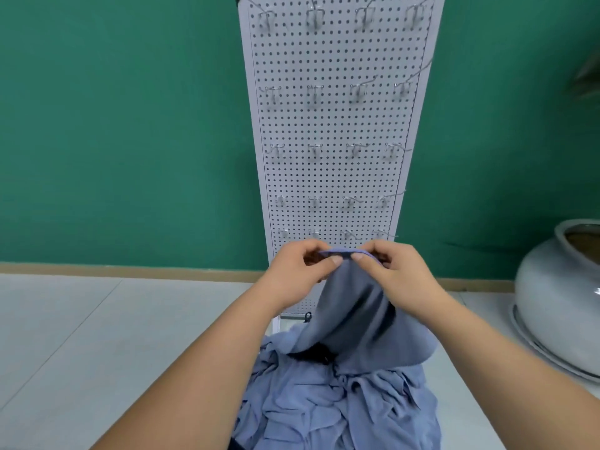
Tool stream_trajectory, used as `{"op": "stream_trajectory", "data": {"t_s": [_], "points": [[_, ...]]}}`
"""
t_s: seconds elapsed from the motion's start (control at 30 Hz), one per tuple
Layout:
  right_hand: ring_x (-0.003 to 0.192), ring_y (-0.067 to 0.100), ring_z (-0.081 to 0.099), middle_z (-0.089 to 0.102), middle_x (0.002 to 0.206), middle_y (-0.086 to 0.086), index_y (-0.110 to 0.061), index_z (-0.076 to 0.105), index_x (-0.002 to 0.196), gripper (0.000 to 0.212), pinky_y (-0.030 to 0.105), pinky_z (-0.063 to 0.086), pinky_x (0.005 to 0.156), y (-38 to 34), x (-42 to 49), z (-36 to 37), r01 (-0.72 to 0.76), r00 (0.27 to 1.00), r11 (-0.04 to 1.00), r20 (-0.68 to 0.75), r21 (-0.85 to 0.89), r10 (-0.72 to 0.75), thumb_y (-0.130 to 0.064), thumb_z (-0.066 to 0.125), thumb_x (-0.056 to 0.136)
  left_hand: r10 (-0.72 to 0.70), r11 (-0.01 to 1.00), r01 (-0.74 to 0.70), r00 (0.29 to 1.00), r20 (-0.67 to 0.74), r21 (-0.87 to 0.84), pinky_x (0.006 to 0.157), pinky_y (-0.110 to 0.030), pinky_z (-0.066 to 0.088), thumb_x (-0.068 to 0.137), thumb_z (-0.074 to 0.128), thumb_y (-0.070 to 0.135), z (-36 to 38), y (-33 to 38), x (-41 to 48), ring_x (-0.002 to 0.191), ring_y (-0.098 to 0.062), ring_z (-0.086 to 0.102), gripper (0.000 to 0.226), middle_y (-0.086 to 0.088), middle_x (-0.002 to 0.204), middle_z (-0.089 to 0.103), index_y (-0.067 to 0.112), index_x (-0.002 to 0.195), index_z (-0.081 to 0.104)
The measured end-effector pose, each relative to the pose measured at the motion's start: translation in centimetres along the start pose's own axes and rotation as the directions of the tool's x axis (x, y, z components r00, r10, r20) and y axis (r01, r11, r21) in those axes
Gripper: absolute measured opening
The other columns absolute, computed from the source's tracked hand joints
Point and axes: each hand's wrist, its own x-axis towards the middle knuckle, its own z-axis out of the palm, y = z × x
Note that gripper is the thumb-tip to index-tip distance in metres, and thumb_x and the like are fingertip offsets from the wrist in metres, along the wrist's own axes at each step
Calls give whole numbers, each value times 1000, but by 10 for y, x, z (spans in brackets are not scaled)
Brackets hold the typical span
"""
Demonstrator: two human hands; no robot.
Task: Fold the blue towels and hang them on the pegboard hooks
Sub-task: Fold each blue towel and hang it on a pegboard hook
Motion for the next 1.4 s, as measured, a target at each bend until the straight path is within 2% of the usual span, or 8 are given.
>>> {"op": "stream_trajectory", "data": {"t_s": [0.1, 0.3, 0.43, 0.6, 0.8, 0.9, 1.13, 1.4], "points": [[77, 25, 64, 73, 84, 5, -24, 77, 93, 11, 44, 53, 74, 13, -9, 0, -27, 1000, 999, 8, -22, 27, -32, 72, 99, 41, 989, -30, 996, -76, 148, 78, -19, 51, 93, 79, 29, 4, -15, -1, 81, -7, 64, 8, 8, 93, 72, 21, 94, 76], [62, 3, 54, 67, 70, -9, -32, 72, 82, 15, 28, 44, 65, 57, -14, 9, -119, 993, 948, -12, -294, 121, -37, 74, 96, -91, 979, 84, 996, 27, 186, 78, -46, 58, 96, 74, 36, 9, -45, 12, 74, -12, 58, 19, -1, 79, 71, 20, 86, 75], [83, -1, 59, 60, 95, -16, -37, 66, 93, 11, 17, 44, 75, 66, -8, 18, -122, 991, 910, -103, -395, 88, -35, 77, 91, -189, 980, 189, 982, 8, 58, 72, -43, 63, 96, 77, 25, 21, -53, 22, 72, -17, 69, 14, -14, 86, 78, 13, 91, 75], [63, 4, 59, 68, 73, -8, -29, 64, 86, 16, 32, 55, 69, 60, -1, 34, -183, 982, 956, -7, -229, 186, -24, 79, 86, -257, 957, 250, 966, -28, -146, 62, -34, 62, 100, 69, 8, 36, -53, 38, 66, -22, 71, 10, -19, 80, 74, 10, 109, 69], [71, 9, 67, 72, 87, -5, -27, 52, 99, 48, 28, 55, 69, 76, 1, 48, -305, 952, 951, -21, -43, 305, -39, 92, 75, -275, 929, 264, 962, -3, -260, 71, -36, 64, 104, 55, 3, 42, -56, 54, 76, -31, 76, 21, -17, 88, 76, 12, 107, 74], [60, 10, 60, 71, 72, -1, -24, 51, 98, 31, 31, 49, 63, 92, 10, 49, -310, 948, 951, -68, -1, 310, -23, 80, 90, -268, 910, 266, 963, 39, -319, 83, -34, 64, 102, 54, -1, 46, -57, 61, 88, -29, 79, 27, -16, 101, 80, 11, 109, 77], [53, 8, 44, 59, 63, -2, -32, 62, 96, 11, 25, 34, 53, 107, 27, 25, -179, 983, 971, -68, -159, 170, -22, 64, 101, -70, 978, 79, 996, -53, 193, 79, -36, 61, 93, 77, 11, 38, -81, 72, 78, -22, 76, 18, 1, 85, 77, 29, 94, 74], [66, 17, 61, 64, 67, -12, -35, 70, 98, 15, 36, 54, 59, 112, 28, -6, -133, 991, 796, -108, -591, 85, -24, 63, 90, 141, 895, -79, 984, -110, 439, 79, -35, 55, 101, 65, 43, 35, -80, 81, 77, -12, 64, 20, 9, 84, 69, 29, 89, 72]]}}
